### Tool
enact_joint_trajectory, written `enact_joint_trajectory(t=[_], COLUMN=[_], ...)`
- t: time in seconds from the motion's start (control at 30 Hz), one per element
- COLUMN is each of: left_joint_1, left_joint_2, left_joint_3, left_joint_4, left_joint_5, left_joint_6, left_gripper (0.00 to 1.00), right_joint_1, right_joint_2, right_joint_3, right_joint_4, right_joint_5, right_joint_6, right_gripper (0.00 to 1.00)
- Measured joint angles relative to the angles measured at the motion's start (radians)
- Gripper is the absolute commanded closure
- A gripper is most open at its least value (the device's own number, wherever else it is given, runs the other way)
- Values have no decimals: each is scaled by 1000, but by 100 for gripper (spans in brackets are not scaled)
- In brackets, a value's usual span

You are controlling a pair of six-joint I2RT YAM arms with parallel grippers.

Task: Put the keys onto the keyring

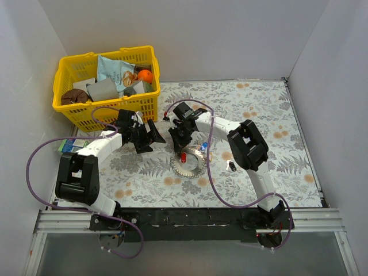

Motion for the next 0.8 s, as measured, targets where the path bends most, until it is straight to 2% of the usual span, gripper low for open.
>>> enact_joint_trajectory(t=[0.37, 0.8], left_joint_1=[0, 0], left_joint_2=[0, -1], left_joint_3=[0, 0], left_joint_4=[0, 0], left_joint_5=[0, -13], left_joint_6=[7, 10], left_gripper=[20, 20], right_joint_1=[0, 0], right_joint_2=[-21, -225], right_joint_3=[22, 45], right_joint_4=[2, 90], right_joint_5=[-24, -53], right_joint_6=[5, 55], right_gripper=[99, 99])
